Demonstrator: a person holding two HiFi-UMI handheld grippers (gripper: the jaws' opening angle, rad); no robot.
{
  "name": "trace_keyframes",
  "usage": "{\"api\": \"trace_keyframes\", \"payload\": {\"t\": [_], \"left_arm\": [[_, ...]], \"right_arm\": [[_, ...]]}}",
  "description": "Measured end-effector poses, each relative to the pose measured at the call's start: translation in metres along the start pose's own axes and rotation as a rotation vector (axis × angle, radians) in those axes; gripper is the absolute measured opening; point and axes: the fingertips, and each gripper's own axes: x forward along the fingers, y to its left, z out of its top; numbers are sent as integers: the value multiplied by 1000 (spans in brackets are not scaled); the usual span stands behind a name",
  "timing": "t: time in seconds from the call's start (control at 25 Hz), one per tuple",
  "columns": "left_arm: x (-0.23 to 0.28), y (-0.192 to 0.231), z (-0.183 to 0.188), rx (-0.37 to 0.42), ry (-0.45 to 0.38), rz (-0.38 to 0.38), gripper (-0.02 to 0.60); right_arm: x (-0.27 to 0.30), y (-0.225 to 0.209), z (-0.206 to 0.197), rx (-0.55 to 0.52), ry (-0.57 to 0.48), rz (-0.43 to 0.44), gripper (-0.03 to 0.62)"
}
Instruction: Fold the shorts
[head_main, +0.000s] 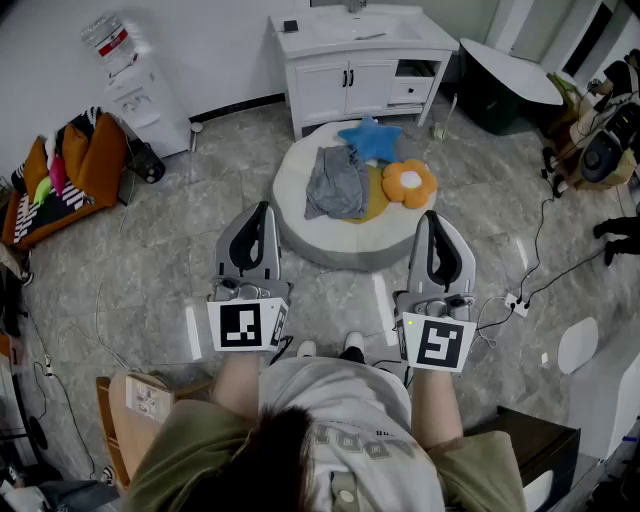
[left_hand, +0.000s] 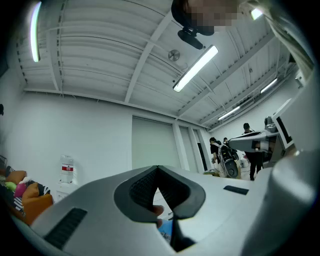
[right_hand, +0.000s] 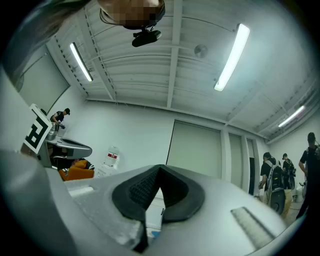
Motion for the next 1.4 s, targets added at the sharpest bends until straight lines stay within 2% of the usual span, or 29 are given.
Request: {"api": "trace_keyframes", "payload": {"t": [0.24, 0.6, 0.72, 0.88, 1.04, 1.08, 1.16, 1.28, 1.36, 1.4], "left_arm": [[6, -2, -1, 5, 8, -1, 9], [18, -28, -9, 22, 32, 0, 9], [23, -36, -11, 30, 42, 8, 9], [31, -50, -18, 46, 72, 25, 9], [39, -64, -29, 55, 126, 20, 14], [41, -66, -32, 55, 136, 17, 40], [45, -71, -37, 50, 155, 11, 157], [51, -77, -47, 67, 195, -12, 256], [53, -79, -56, 102, 237, -20, 301], [53, -79, -63, 118, 261, -21, 313]], "right_arm": [[9, -5, 11, 70, -35, -27, -2], [8, -24, -6, 86, -26, 0, -2], [9, -32, -15, 57, -20, 29, -2], [9, -58, -28, 136, -22, 19, 0], [17, -80, -45, 209, 12, 79, 0], [19, -82, -50, 230, 25, 101, 30], [23, -85, -64, 263, 44, 149, 86], [29, -86, -82, 274, 55, 214, 210], [33, -85, -89, 269, 64, 245, 255], [34, -83, -93, 267, 72, 259, 256]]}}
